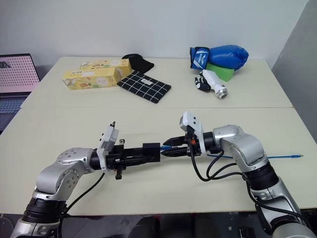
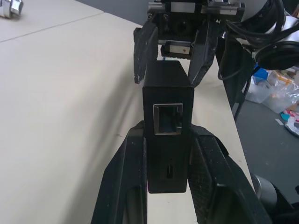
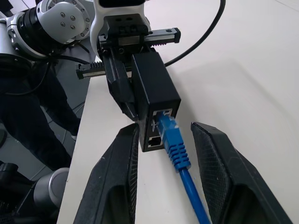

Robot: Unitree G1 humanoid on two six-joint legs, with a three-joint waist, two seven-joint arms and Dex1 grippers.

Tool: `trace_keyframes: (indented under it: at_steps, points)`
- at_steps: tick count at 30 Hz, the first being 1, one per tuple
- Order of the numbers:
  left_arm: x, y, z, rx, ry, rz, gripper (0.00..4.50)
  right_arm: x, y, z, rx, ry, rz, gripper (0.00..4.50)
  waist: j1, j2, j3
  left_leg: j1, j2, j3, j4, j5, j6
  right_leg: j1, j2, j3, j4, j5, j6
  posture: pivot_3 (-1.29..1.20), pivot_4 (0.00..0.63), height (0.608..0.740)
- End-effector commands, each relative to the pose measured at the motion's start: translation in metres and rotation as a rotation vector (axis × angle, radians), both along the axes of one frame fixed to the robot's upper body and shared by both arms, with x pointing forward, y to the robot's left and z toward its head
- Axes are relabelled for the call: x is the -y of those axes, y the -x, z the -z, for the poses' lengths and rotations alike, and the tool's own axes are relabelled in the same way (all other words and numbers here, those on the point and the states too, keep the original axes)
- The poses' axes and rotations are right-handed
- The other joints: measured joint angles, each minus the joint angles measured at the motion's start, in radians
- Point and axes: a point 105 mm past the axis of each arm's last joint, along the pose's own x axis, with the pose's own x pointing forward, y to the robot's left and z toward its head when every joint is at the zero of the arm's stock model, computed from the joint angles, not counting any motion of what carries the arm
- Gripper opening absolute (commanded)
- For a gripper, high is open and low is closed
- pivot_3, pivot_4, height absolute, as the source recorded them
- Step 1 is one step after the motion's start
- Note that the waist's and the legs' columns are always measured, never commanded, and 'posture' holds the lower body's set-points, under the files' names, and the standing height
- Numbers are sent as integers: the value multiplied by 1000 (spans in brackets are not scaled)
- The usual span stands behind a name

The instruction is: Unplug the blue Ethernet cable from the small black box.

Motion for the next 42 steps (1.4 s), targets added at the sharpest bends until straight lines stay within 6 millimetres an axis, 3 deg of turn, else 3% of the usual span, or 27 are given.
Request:
trace_keyframes:
  at_steps: [1,23,29,31,42]
  points:
    - [2,4,-6,49,-9,24,792,-3,3,-12,22,-29,-36,1851,0,0,0,0,0,0,0,0,0,0,0,0,0,0,0,0,150,740]
    - [2,7,-3,46,-17,26,792,-2,3,-8,-2,-16,-37,1851,0,0,0,0,0,0,0,0,0,0,0,0,0,0,0,0,150,740]
    - [2,7,-3,45,-13,24,792,-1,3,-4,22,11,-45,363,0,0,0,0,0,0,0,0,0,0,0,0,0,0,0,0,150,740]
    - [2,8,-3,45,-13,27,792,-2,2,-4,23,7,-44,114,0,0,0,0,0,0,0,0,0,0,0,0,0,0,0,0,150,740]
    - [1,14,0,30,-21,64,792,2,2,-3,1,18,-54,41,0,0,0,0,0,0,0,0,0,0,0,0,0,0,0,0,150,740]
